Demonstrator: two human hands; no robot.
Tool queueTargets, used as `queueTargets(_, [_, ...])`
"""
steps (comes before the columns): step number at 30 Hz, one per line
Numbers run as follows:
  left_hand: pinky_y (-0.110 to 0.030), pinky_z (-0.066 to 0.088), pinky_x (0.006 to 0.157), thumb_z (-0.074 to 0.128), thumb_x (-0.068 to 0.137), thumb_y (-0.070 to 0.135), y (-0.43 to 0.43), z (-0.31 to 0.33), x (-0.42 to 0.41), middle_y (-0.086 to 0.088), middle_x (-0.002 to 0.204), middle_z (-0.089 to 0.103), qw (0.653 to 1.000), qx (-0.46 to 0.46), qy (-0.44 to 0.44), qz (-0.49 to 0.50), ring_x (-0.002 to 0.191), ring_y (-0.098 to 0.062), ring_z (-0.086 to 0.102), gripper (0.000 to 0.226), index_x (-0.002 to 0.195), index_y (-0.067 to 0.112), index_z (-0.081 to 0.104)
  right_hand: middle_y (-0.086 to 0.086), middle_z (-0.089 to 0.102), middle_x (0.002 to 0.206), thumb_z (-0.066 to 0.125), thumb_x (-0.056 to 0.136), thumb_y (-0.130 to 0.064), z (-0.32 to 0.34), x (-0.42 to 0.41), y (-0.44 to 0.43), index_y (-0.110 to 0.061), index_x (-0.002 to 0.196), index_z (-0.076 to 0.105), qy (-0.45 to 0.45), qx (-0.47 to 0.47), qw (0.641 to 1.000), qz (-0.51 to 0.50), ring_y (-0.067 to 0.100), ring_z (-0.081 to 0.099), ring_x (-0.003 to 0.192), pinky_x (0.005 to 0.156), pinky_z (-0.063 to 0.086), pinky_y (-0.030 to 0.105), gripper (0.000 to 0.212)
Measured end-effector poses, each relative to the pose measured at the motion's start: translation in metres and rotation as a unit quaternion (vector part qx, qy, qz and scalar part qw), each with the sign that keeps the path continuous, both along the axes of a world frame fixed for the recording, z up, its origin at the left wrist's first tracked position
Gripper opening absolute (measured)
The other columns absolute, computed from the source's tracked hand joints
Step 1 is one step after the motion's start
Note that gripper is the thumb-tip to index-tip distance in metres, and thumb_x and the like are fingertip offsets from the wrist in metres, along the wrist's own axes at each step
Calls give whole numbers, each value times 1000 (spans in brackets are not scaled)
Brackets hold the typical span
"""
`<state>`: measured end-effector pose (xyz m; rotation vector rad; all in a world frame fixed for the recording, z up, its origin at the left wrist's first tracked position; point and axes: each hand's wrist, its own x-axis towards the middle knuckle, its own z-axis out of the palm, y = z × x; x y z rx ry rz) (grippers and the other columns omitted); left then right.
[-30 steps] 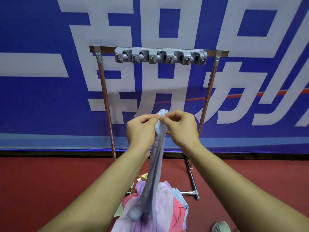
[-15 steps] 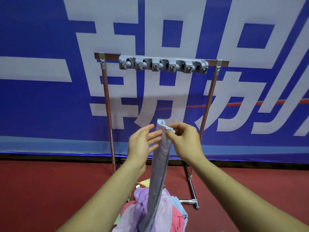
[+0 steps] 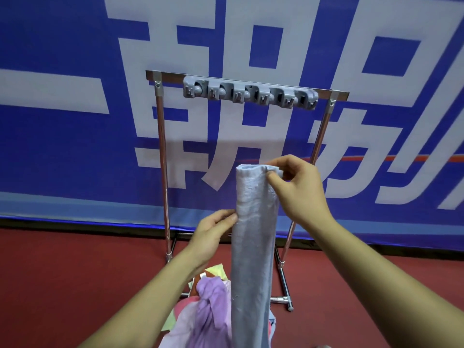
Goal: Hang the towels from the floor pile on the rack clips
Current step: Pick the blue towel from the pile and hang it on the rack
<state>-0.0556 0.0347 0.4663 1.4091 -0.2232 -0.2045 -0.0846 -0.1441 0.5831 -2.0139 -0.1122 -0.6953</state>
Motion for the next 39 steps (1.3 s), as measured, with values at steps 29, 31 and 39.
queueTargets(29, [-45, 56, 78, 66, 91, 38, -10, 16, 7, -2, 84, 76, 973, 183, -132, -43, 79, -26, 71, 12, 98, 28, 71, 5, 70, 94, 59, 97, -27, -49, 2, -20, -22, 134, 54, 211, -283, 926, 137, 20, 62, 85, 77, 48, 32, 38])
queueTargets(31, [-35, 49, 66, 66, 96, 29, -2, 13, 8, -13, 77, 72, 980, 160, -109, -41, 67, -20, 62, 9, 101, 22, 66, 1, 68, 85, 59, 97, -32, -49, 3, -16, -18, 103, 65, 196, -325, 918, 118, 22, 61, 82, 72, 48, 36, 17])
queueTargets(39, [-25, 56, 89, 69, 93, 7, 17, -29, -3, -11, 112, 75, 994, 77, -34, -67, 105, -16, 71, 22, 114, 4, 68, -8, 63, 90, 44, 85, -45, -15, 11, -3, -27, 89, 58, 69, -264, 960, 56, 19, 60, 87, 74, 54, 45, 22])
